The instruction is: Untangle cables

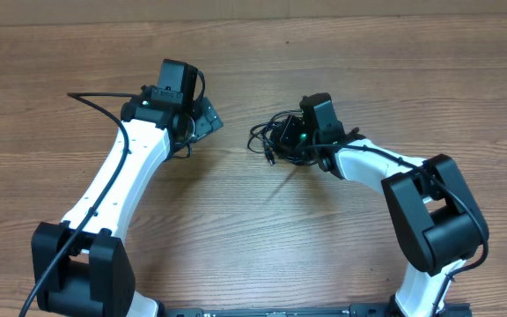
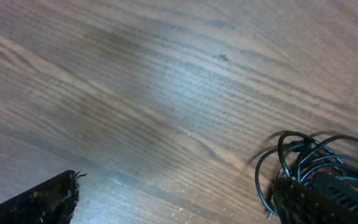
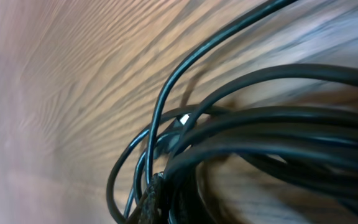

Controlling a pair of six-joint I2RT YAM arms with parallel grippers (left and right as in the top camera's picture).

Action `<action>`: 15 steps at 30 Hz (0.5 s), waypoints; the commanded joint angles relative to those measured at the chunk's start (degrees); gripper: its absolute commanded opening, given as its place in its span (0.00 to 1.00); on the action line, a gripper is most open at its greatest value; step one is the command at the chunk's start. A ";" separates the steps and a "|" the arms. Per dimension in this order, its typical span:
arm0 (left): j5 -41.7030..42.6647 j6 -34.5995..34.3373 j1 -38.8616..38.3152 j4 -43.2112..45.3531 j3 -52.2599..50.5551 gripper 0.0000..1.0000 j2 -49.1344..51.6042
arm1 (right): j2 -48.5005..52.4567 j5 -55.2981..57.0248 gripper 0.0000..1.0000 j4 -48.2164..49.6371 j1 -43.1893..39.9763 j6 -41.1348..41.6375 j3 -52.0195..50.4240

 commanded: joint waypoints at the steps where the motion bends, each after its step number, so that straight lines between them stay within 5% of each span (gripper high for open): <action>1: -1.09 1.33 0.50 -1.09 1.16 0.99 -0.44 | -2.27 -8.17 0.04 -1.60 -1.18 -7.23 0.33; 15: 24.83 18.80 0.35 0.87 1.16 1.00 -0.44 | -23.21 -10.10 0.04 -19.76 -1.05 -13.84 0.33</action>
